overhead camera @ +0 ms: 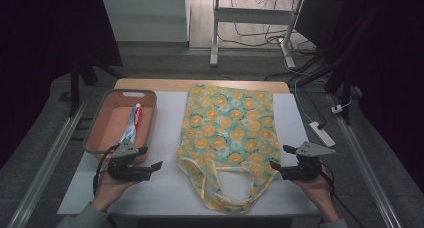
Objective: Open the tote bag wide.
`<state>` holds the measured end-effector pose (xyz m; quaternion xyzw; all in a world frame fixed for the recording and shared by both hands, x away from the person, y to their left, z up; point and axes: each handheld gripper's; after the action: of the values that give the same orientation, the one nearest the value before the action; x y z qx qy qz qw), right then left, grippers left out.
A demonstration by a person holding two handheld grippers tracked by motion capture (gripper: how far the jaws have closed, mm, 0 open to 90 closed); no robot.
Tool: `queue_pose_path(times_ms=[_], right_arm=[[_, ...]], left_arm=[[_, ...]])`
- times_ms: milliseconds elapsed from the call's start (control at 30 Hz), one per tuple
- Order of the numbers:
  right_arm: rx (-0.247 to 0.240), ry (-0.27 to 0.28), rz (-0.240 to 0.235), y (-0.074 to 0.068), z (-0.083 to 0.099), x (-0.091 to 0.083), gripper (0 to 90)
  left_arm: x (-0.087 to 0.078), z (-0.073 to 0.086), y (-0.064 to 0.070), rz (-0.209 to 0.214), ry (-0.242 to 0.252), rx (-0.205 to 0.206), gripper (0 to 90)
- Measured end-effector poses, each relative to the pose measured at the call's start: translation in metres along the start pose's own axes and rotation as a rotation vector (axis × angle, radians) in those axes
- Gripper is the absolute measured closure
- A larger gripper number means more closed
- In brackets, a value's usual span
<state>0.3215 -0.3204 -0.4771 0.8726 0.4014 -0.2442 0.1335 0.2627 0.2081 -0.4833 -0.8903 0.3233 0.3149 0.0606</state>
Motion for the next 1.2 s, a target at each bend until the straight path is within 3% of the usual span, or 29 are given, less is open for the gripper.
queue_pose_path(times_ms=[267,800,1000,1100,1200], right_arm=[[-0.004,0.007,0.009,-0.002,0.002,-0.002,19.8],[-0.015,0.009,0.008,-0.006,0.000,0.000,20.6],[-0.026,0.009,0.005,-0.010,-0.002,0.001,20.9],[-0.029,0.012,0.006,-0.011,-0.004,0.001,21.2],[-0.030,0.015,0.004,-0.012,-0.004,0.001,21.3]], left_arm=[[-0.001,0.001,-0.002,-0.003,-0.001,-0.002,22.2],[0.002,-0.004,0.006,-0.004,-0.011,0.051,23.3],[0.010,-0.019,0.017,0.029,-0.017,0.110,24.0],[0.024,-0.034,0.026,0.063,-0.041,0.164,24.7],[0.031,-0.040,0.031,0.070,-0.054,0.193,24.9]])
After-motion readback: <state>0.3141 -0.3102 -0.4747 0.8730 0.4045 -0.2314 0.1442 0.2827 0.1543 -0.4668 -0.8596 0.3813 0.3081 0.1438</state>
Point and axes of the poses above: each handheld gripper's, and its own axes: x roughly forward along the jaws, z roughly out of its underside, y roughly to its right, and after that the axes turned 2 degrees about -z, right-handed
